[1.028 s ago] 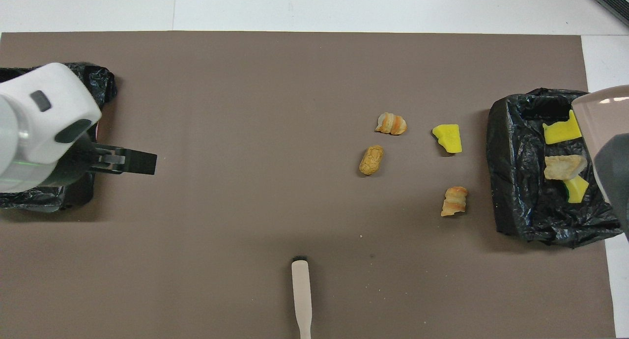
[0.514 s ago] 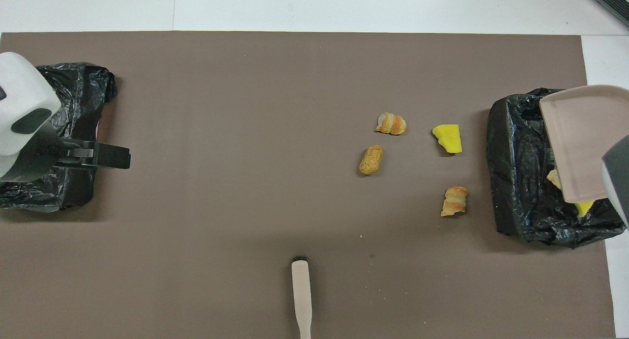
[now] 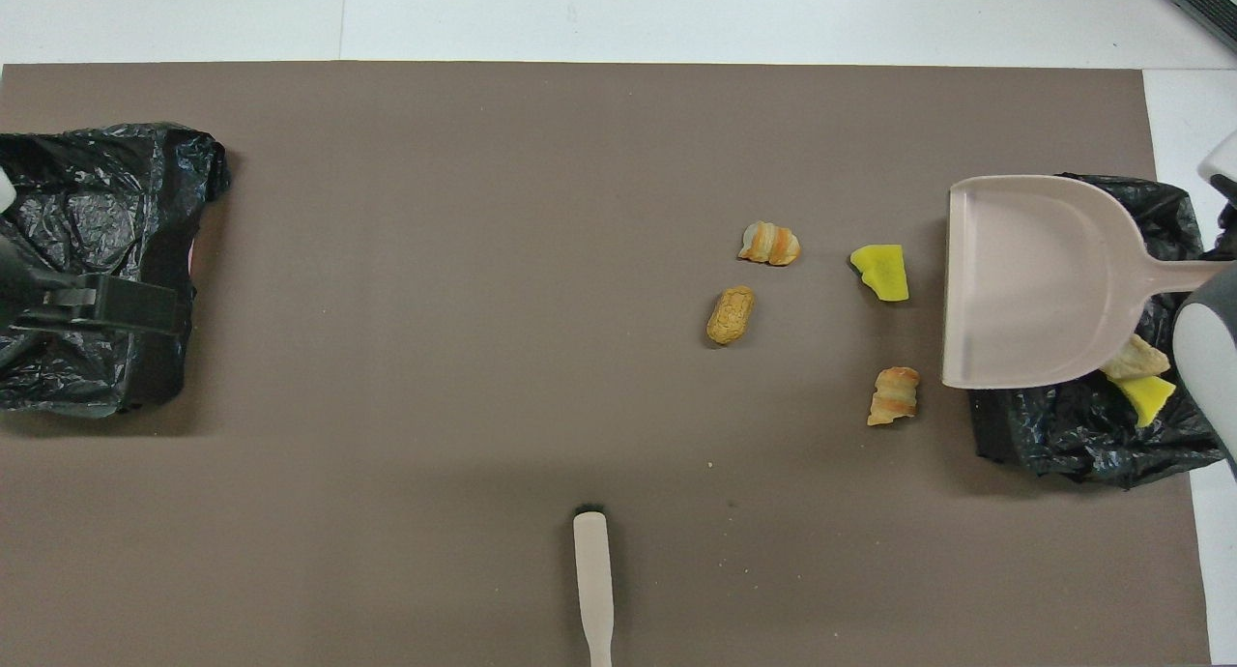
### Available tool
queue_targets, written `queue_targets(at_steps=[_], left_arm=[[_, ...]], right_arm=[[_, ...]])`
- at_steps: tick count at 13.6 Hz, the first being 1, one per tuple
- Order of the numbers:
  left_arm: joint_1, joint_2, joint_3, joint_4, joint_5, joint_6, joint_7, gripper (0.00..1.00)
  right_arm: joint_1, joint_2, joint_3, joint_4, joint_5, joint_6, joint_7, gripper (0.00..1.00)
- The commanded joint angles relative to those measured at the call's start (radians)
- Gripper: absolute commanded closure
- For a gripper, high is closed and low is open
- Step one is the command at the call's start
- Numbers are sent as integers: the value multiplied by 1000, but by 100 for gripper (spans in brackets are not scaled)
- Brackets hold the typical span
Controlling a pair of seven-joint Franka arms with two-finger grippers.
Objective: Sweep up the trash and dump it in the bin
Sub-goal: 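Bring the emptied dustpan back over the table with the right gripper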
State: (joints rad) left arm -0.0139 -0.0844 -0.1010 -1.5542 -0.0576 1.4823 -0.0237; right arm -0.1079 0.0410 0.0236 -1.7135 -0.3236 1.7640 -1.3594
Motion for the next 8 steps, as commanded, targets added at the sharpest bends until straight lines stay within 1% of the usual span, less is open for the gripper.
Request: queue_targets(at_steps=[1, 3, 5, 7, 8], left_arm=[[0, 46, 36, 91, 13, -76, 39, 0], [-17, 63, 61, 104, 16, -79, 47, 0], [-34, 100, 70, 160, 54, -115, 53, 0], [-28, 101, 70, 163, 56, -125, 80, 0], [0, 97, 51, 163, 56, -126, 82, 0]], right_arm=[[46, -49, 6, -58, 80, -8, 272, 100], [105, -43, 6, -66, 119, -14, 527, 100], [155, -26, 6, -66, 170, -12, 786, 100], [203, 5, 6, -64, 233, -3, 1002, 100], [233, 25, 6, -63, 256, 9, 1107, 100]])
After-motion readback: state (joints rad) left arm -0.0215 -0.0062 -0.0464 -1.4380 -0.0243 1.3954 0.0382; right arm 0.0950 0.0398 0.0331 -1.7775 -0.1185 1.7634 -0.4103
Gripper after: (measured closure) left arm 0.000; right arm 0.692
